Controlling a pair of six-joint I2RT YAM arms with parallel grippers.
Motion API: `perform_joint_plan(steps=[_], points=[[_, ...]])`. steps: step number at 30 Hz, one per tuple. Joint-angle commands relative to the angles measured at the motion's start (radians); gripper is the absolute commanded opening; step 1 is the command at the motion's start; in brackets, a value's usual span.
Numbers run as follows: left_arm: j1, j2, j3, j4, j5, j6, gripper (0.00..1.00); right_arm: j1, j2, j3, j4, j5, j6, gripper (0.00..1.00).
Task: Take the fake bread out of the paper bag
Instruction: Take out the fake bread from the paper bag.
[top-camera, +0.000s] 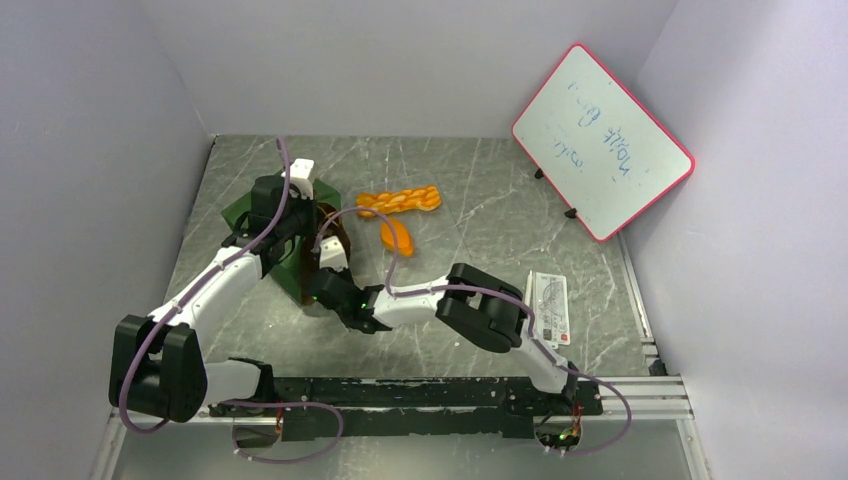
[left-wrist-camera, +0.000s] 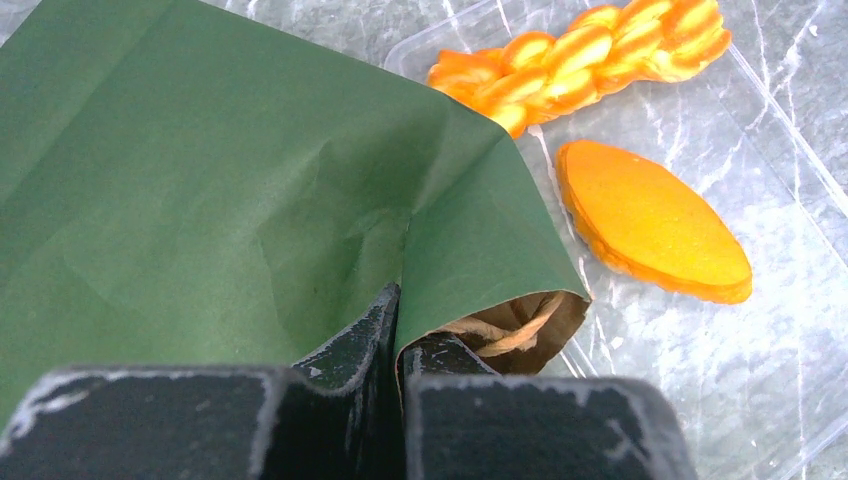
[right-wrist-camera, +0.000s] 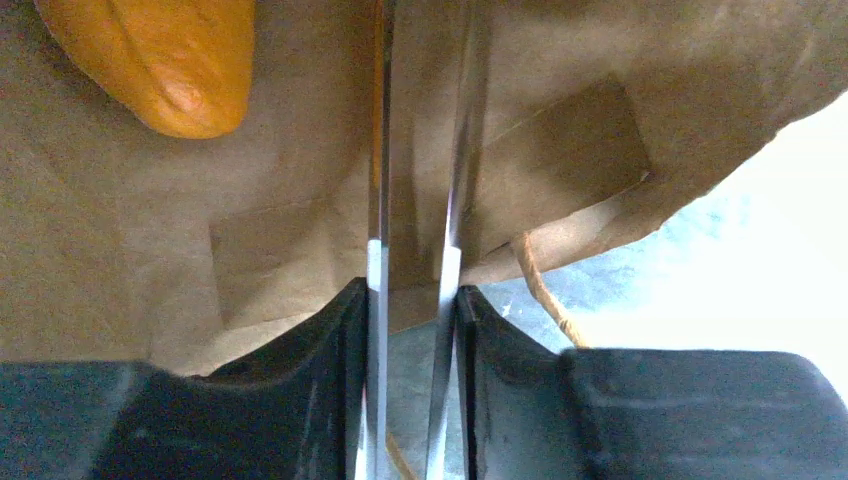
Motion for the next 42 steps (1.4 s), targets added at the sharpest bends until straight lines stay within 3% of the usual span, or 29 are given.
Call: perform_joint_plan(steps=[1,9,42], points=[[0.005,-0.015,-0.002,0.033,0.026,-0.026,0.07,-0.003,-0.021,-0.042,0.018,0.007,-0.003,0.3],[0.005,0.001,0.032,0.018,-0.028,-0.054,0.07,0.002,-0.116,-0.106,-0.01,0.012,0.008,0.15],[0.005,0.113,0.126,0.02,-0.188,-0.074,0.07,0.151,-0.532,-0.349,-0.216,0.109,0.042,0.07]])
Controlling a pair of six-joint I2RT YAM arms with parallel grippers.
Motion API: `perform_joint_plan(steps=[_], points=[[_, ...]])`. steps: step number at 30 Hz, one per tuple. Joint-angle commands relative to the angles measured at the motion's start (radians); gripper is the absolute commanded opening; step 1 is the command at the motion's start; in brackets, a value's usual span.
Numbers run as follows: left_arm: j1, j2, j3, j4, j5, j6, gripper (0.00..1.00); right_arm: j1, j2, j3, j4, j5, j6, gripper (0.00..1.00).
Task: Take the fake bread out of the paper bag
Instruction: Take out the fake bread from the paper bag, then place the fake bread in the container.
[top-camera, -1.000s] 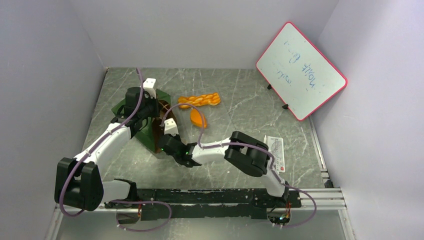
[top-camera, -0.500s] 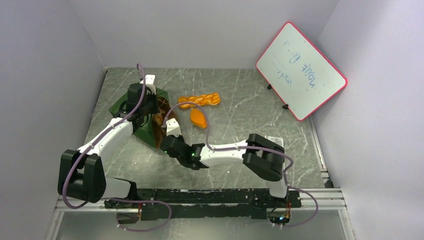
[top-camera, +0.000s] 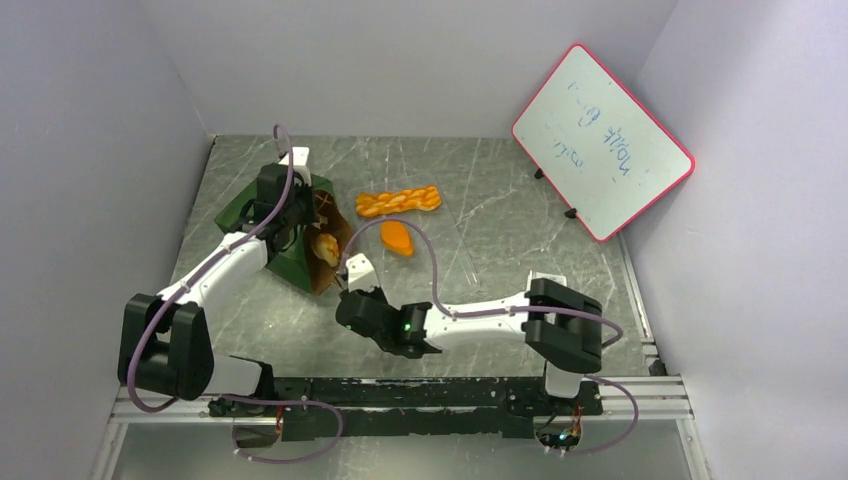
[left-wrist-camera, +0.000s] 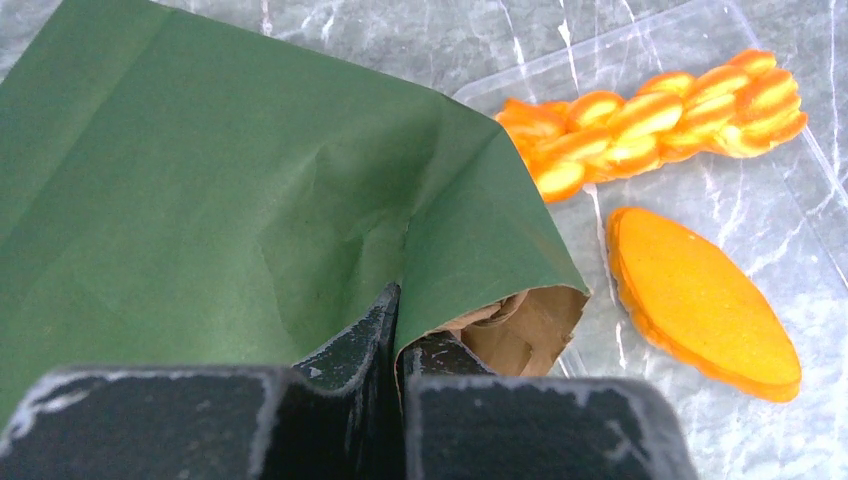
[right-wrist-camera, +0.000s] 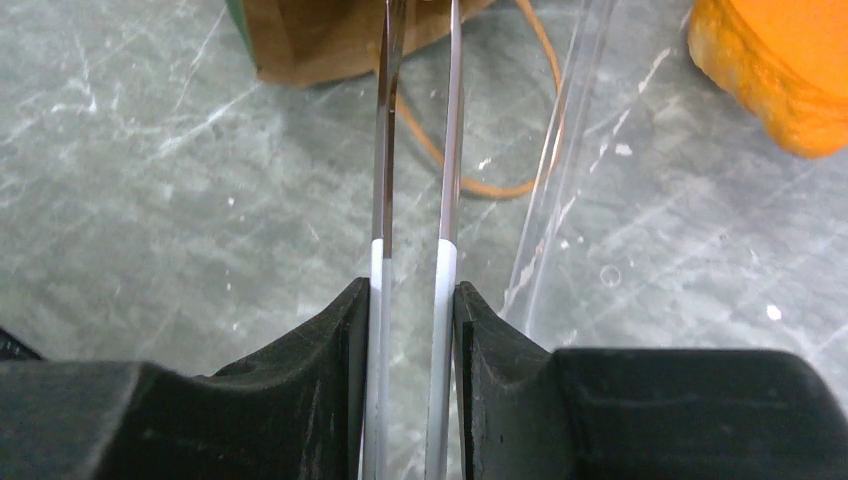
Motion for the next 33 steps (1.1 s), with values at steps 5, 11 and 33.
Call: perform_joint_plan(steps=[5,11,33], points=[[0.006,0.026,0.061,0.008,-0.061,-0.016,0.07,0.098,-0.203,-0.065,-0.119,0.131,0.081,0.06],[0.011,0.022,0.058,0.005,-0.058,-0.013,0.07,0.148,-0.33,-0.071,-0.23,0.217,0.126,0.06],[0.019,-0.1,0.0,-0.007,-0.019,-0.002,0.07,-0.12,-0.499,-0.157,-0.346,0.306,0.063,0.07]])
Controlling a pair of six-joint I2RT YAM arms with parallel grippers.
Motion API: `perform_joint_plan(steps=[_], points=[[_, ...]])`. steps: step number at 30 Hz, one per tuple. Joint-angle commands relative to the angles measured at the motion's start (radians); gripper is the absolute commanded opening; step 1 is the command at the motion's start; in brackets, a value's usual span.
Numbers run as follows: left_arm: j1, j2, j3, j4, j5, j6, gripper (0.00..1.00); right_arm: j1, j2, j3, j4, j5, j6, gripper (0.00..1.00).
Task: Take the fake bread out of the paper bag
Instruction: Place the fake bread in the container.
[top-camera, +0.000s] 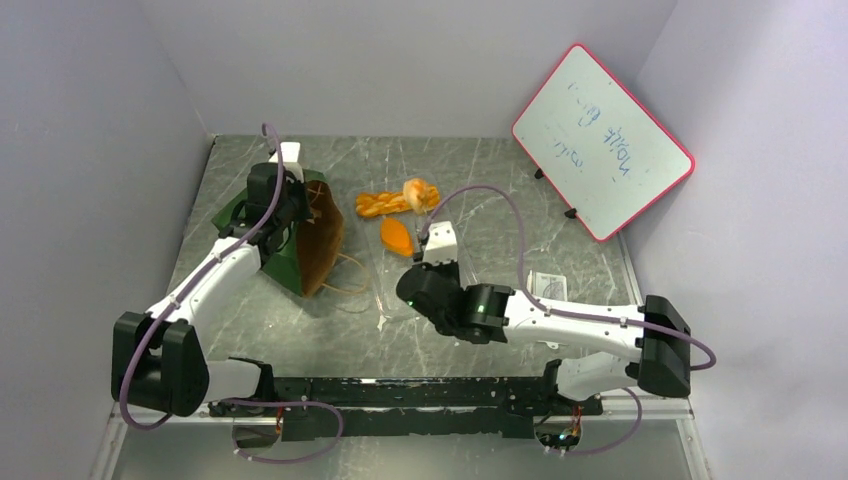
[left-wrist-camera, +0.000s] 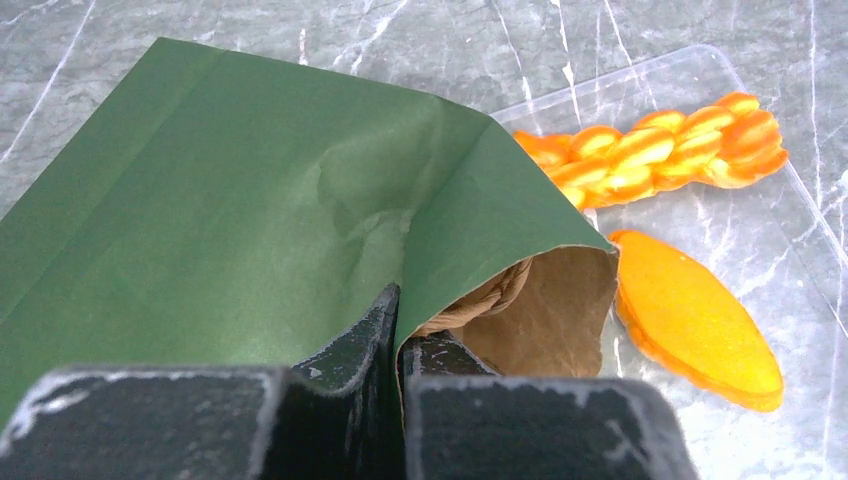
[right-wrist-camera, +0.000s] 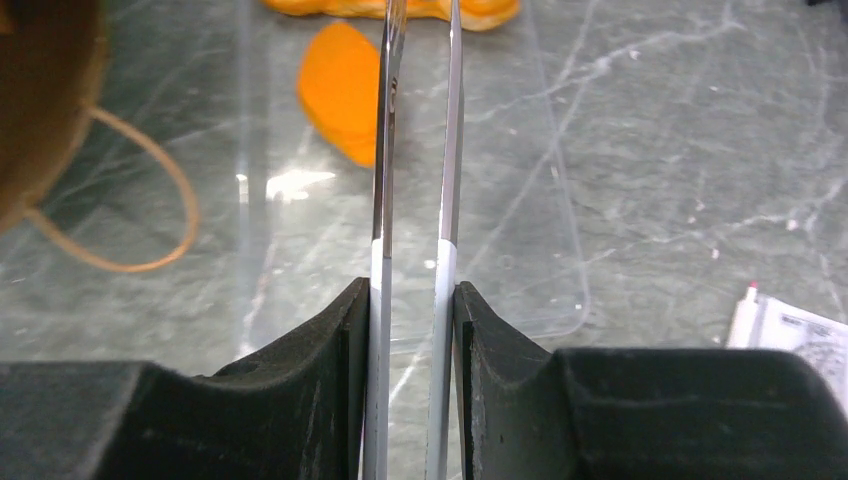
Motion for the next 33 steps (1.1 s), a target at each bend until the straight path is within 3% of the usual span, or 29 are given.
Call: perform_joint_plan(steps=[1,18,27,33], points=[[0.009,-0.041,-0.021,0.015,0.016,-0.004,0.07,-0.09,-0.03,-0.06,0.066,-0.041,-0.063,0.07],[0.009,-0.078,-0.05,0.035,0.051,-0.018,0.07,-0.222,0.124,-0.183,0.2,-0.202,-0.083,0.08],[0.009,-0.068,-0.052,0.041,0.062,-0.024,0.07,-0.305,0.162,-0.213,0.299,-0.313,-0.115,0.22],[0.009,-0.065,-0.05,0.041,0.062,-0.023,0.07,-0.343,0.205,-0.204,0.366,-0.358,-0.144,0.24]])
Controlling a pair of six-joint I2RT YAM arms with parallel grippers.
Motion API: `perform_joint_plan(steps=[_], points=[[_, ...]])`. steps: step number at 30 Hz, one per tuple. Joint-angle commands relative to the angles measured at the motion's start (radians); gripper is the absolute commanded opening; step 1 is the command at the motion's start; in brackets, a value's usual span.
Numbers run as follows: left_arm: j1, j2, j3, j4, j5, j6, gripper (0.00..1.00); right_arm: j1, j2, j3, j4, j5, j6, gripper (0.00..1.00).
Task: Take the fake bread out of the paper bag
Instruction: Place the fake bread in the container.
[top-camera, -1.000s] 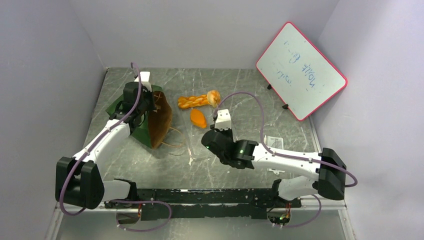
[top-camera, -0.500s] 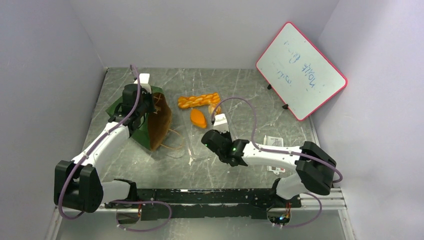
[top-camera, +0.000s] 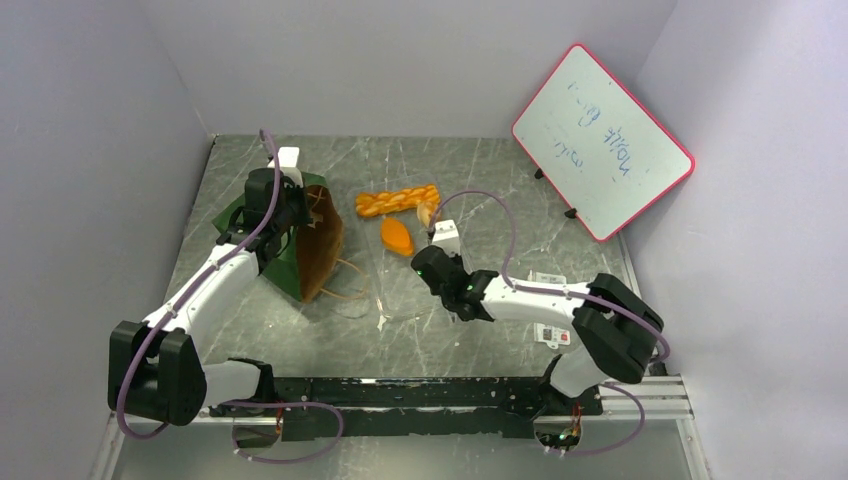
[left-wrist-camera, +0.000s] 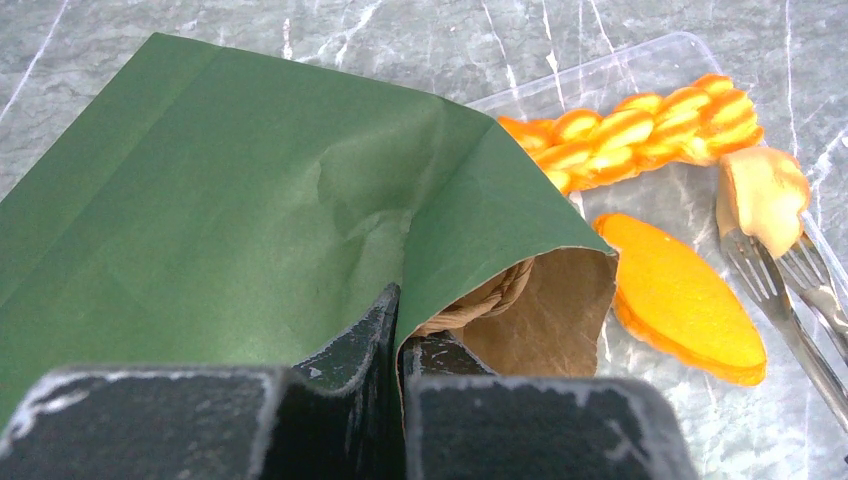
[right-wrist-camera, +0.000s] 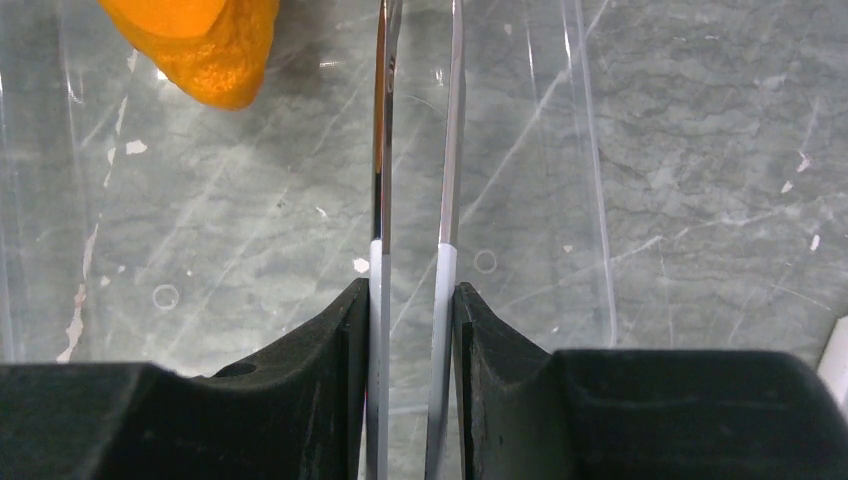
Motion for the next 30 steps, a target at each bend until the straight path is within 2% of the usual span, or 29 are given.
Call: perform_joint_plan(steps=[1,13,30], points=[[0.008,-0.013,-0.005,0.038,0.032,-0.013,0.07,-0.024,0.032,0.008,0.088,-0.039,-0.031,0.24],[0.008,-0.008,-0.008,0.041,0.033,-0.013,0.07,-0.049,0.049,-0.015,0.097,-0.087,-0.004,0.45],[0.008,-0.016,-0.008,0.038,0.035,-0.016,0.07,-0.055,-0.008,-0.055,0.053,-0.095,0.058,0.5]])
